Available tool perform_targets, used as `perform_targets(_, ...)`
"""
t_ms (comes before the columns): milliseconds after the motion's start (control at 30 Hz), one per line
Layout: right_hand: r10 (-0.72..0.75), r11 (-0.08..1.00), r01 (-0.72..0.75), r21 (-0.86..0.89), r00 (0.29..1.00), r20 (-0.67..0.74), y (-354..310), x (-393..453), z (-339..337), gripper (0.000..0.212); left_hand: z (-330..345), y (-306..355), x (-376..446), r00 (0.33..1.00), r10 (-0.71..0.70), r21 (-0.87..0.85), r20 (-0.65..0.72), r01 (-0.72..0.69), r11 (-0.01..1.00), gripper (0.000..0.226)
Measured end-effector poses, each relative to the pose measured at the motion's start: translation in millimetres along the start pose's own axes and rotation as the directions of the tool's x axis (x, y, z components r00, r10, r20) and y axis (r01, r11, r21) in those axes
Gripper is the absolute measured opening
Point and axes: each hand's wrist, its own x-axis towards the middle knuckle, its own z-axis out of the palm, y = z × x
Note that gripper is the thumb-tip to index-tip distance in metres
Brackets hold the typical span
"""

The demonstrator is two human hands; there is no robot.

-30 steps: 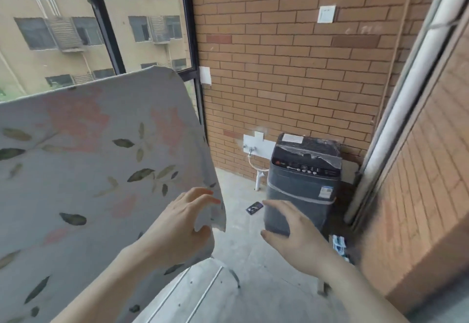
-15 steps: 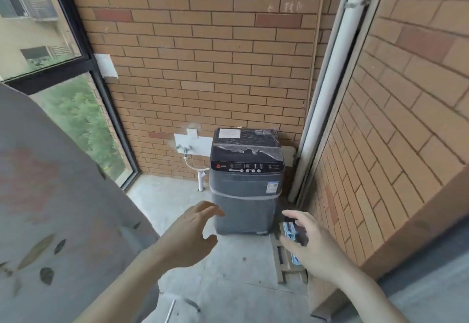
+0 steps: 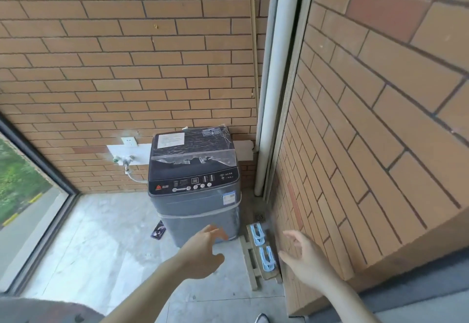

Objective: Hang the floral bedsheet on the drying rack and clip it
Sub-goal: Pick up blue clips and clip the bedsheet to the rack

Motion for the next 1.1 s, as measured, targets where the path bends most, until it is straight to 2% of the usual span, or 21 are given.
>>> perform_targets(133,0.059,0.998,-0.059,0.017,0.998,0.007,26.0,72.7,-12.8,0.051,1.2,1.0,72.2,0.998,-0.063,-0.026,0.021,0.064,0.998,0.042)
perform_targets(367,0.249,0.965,-0.257,0.060,0.962,0.116,59.1,168.8,9.3,0.046,24.1,-10.7,192.5,0.966,-0.167,-0.073,0.197,0.184,0.980,0.040)
perform_targets(467,0.324,0.940,-0.335,0.055,0.933,0.155,63.4,193.9,17.8,0.046,32.0,-23.5,236.5,0.942,-0.210,-0.059,0.260,0.233,0.971,0.039)
perform_targets(600,0.440,0.890,-0.452,0.068,0.888,0.136,81.1,238.0,30.6,0.046,53.5,-42.8,318.8,0.911,-0.232,-0.031,0.341,0.258,0.966,0.040)
perform_targets(667,0.494,0.861,-0.506,0.049,0.856,0.150,106.1,273.6,44.9,0.048,82.6,-58.4,370.8,0.880,-0.242,-0.024,0.409,0.275,0.961,0.041)
perform_targets(800,0.566,0.812,-0.580,0.064,0.809,0.158,122.1,295.8,53.8,0.053,115.5,-66.7,412.7,0.844,-0.268,-0.008,0.464,0.307,0.952,0.043)
perform_targets(967,0.621,0.773,-0.632,0.055,0.771,0.140,202.3,371.3,116.1,0.038,199.4,-112.5,507.8,0.848,-0.246,0.071,0.469,0.241,0.968,0.048)
perform_targets(1101,0.619,0.781,-0.624,-0.026,0.767,0.169,275.9,415.6,177.1,0.004,266.7,-146.9,560.2,0.846,-0.191,0.228,0.498,0.085,0.970,0.057)
